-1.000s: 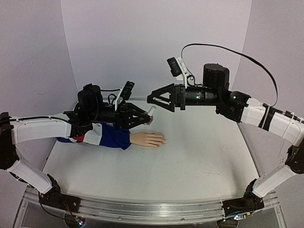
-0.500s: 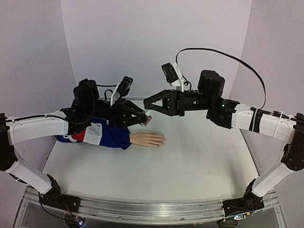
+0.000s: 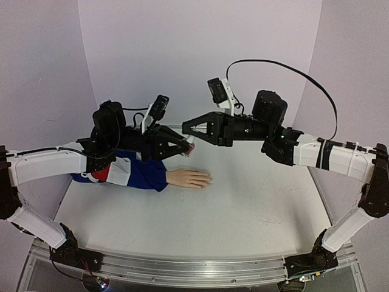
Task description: Paint the nails
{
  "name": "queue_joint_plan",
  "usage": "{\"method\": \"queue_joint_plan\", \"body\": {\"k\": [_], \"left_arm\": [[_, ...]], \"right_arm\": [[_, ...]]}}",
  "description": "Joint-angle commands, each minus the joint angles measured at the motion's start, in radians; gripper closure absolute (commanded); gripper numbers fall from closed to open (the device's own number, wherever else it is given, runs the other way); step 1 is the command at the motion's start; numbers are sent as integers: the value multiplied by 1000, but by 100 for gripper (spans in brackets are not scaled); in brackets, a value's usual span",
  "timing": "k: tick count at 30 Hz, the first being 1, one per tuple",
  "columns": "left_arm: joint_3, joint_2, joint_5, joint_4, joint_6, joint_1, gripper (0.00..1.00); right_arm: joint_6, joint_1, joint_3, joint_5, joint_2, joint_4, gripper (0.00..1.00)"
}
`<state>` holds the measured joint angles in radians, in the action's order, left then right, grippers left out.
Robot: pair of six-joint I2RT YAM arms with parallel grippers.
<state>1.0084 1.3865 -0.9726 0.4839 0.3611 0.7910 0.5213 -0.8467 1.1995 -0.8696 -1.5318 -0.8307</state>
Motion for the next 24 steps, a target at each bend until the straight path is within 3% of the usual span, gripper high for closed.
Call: {"method": "queue_joint_plan", "body": {"k": [1, 5, 8, 11, 14, 17, 22, 23, 24], "left_arm": [[31, -42, 234, 73, -87, -3, 100], [2, -47, 512, 73, -242, 5, 100], [28, 4, 721, 81, -422, 28, 100], [82, 96, 880, 115, -578, 55, 100], [116, 182, 974, 177, -651, 68, 100], [124, 229, 1005, 205, -653, 76, 100], [60, 226, 897, 208, -618, 97, 100], [39, 210, 874, 208, -607, 99, 100], [16, 194, 851, 208, -595, 99, 100]], "right_arm": [[3, -19, -24, 73, 10, -55, 100], [1, -29, -34, 281, 14, 24, 100], [-3, -100, -8, 628, 22, 154, 100], [24, -221, 92, 1130, -4, 353, 100], [112, -284, 187, 1375, -62, 498, 100], [159, -312, 237, 1465, -97, 539, 100], [65, -313, 276, 1419, -102, 530, 100], [27, -312, 272, 1398, -90, 521, 96], [-6, -303, 265, 1370, -70, 514, 80]]}}
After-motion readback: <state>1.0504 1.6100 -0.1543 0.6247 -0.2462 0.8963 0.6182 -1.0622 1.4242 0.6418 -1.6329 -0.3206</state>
